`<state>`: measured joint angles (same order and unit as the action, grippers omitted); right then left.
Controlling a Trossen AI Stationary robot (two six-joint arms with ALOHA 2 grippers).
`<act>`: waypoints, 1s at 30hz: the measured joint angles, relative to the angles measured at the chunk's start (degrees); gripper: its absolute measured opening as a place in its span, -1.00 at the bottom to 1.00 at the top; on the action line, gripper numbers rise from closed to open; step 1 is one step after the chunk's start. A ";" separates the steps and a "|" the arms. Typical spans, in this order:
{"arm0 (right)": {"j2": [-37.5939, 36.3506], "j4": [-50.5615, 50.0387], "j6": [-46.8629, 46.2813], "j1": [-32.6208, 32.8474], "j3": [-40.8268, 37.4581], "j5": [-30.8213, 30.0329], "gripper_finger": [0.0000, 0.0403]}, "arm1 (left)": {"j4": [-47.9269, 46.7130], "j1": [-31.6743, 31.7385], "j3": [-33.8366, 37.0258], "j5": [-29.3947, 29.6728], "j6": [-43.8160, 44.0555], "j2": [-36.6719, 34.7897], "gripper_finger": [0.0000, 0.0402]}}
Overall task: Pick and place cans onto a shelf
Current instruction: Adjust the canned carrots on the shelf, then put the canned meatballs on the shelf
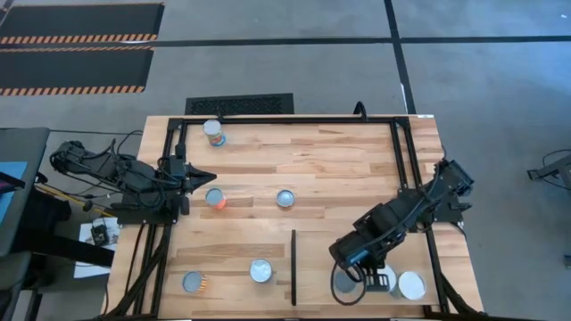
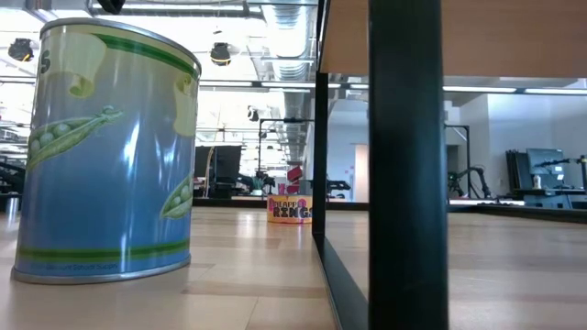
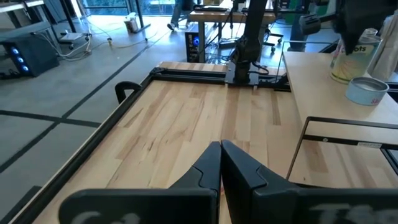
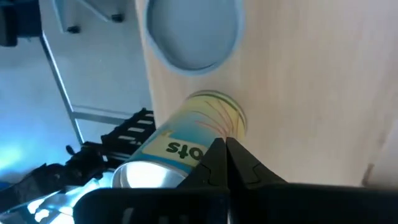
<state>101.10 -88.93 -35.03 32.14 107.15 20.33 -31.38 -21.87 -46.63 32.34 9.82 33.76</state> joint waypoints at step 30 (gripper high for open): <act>-13.44 47.30 7.46 -14.15 -17.62 -13.02 -1.00 | -5.33 16.07 -0.02 -13.21 8.12 7.46 -1.00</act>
<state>87.66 -41.63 -27.56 17.99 89.53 7.30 -36.71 -5.80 -46.65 19.13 17.94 41.21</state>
